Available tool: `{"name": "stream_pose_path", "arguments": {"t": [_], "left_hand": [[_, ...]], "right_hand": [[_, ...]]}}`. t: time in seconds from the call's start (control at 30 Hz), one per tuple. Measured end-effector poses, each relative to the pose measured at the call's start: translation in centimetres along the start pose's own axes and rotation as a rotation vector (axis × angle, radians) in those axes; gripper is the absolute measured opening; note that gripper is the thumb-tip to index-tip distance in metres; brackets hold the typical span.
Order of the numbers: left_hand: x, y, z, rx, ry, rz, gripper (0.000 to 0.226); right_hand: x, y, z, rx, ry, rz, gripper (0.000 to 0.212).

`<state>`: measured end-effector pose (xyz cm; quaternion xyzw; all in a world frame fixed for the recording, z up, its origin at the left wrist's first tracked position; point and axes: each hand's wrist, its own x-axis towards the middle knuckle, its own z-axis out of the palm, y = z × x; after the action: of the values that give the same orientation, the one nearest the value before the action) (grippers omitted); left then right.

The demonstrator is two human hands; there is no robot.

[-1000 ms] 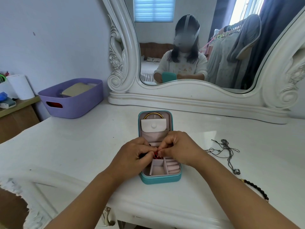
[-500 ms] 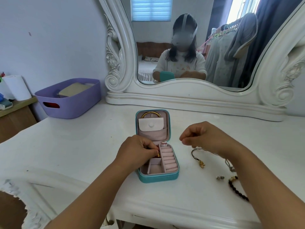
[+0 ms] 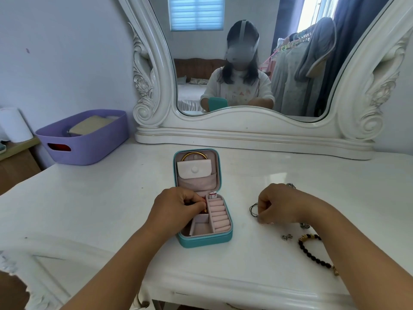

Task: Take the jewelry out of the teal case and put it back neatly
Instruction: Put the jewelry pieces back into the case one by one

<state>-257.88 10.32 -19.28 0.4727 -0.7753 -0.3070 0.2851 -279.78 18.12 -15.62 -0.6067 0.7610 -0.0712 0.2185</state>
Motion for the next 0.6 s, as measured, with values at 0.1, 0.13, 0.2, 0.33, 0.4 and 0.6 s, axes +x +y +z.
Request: {"name": "stream_pose_path", "arguments": {"t": [0.1, 0.13, 0.2, 0.33, 0.4, 0.6], "left_hand": [[-0.2, -0.5, -0.1, 0.042, -0.001, 0.098, 0.015], [-0.2, -0.6, -0.1, 0.061, -0.014, 0.119, 0.019], [-0.2, -0.8, -0.2, 0.056, -0.039, 0.116, 0.025], [-0.2, -1.0, -0.4, -0.071, -0.036, 0.084, 0.024], [-0.4, -0.9, -0.5, -0.178, -0.015, 0.053, 0.023], [-1.1, -0.7, -0.5, -0.218, 0.054, 0.133, 0.024]], "right_hand": [[0.0, 0.0, -1.1, 0.209, 0.172, -0.073, 0.008], [-0.1, -0.1, -1.5, 0.325, 0.245, -0.105, 0.009], [-0.2, -0.6, -2.3, 0.584, 0.332, -0.171, 0.009], [-0.2, -2.6, -3.1, 0.904, 0.334, -0.284, 0.015], [0.0, -3.8, -2.9, 1.029, 0.276, -0.342, 0.019], [1.5, -7.4, -0.6, 1.504, 0.051, -0.414, 0.019]]}}
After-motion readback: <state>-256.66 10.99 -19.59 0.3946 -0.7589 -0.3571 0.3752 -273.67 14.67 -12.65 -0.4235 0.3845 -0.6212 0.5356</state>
